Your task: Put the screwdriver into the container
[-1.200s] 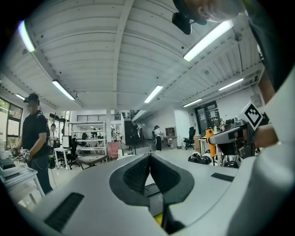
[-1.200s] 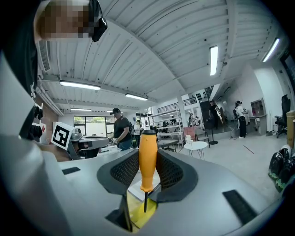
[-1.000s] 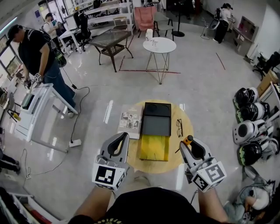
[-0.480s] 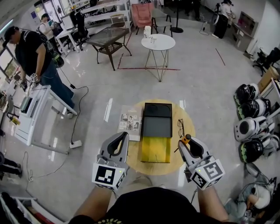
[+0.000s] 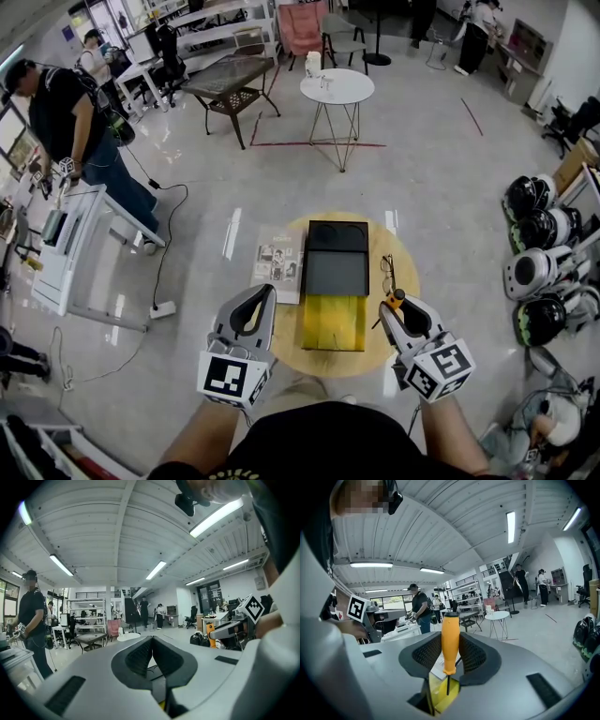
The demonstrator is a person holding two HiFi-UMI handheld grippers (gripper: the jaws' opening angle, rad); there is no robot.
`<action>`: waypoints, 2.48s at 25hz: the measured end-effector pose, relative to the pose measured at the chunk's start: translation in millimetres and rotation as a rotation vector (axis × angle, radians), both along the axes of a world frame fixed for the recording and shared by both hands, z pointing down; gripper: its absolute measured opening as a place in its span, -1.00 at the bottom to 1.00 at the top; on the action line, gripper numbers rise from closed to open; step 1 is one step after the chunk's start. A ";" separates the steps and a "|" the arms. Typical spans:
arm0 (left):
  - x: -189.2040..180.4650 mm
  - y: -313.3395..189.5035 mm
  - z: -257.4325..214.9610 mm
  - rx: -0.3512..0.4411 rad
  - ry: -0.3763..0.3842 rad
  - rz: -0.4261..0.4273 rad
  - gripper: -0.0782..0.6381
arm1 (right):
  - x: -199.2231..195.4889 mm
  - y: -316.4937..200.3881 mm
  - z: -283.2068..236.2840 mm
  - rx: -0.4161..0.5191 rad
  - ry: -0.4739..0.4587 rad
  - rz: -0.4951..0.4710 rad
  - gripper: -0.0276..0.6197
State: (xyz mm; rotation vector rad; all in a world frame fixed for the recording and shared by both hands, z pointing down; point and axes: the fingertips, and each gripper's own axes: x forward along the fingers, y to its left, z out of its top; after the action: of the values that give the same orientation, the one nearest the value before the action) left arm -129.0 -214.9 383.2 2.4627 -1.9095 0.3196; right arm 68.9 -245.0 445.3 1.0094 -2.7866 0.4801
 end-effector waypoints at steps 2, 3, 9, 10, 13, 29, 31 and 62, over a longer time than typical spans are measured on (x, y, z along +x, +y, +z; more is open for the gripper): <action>1.0 -1.8 0.3 -0.002 -0.002 -0.001 -0.73 | -1.0 -2.3 4.8 -0.009 -0.001 -0.004 -0.52; 1.5 -2.6 0.8 -0.004 -0.004 -0.001 -0.73 | -2.1 -3.3 7.2 -0.012 -0.001 -0.008 -0.52; -3.3 -1.4 1.8 -0.009 -0.014 -0.021 -0.73 | -10.3 -7.0 23.7 -0.035 0.015 -0.032 -0.52; -4.8 -1.2 1.3 -0.009 -0.015 -0.027 -0.73 | -11.0 -7.7 26.3 -0.039 0.018 -0.035 -0.52; -8.3 -0.6 -0.9 -0.008 -0.016 -0.042 -0.73 | -12.7 -10.2 29.5 -0.051 0.026 -0.033 -0.52; -13.9 2.0 5.4 -0.018 -0.007 -0.058 -0.73 | -26.3 -16.8 66.2 -0.102 0.067 -0.048 -0.52; -15.6 1.0 5.6 -0.018 -0.004 -0.056 -0.73 | -28.8 -17.8 71.0 -0.112 0.071 -0.048 -0.52; -42.8 -33.3 19.8 -0.027 0.000 -0.048 -0.73 | -53.2 -28.0 165.6 -0.300 0.149 -0.031 -0.52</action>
State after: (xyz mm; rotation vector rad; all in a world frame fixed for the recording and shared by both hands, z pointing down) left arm -171.8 -248.2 403.0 2.3960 -1.9470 0.3429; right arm 15.7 -273.0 611.0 0.8933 -2.4987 0.7576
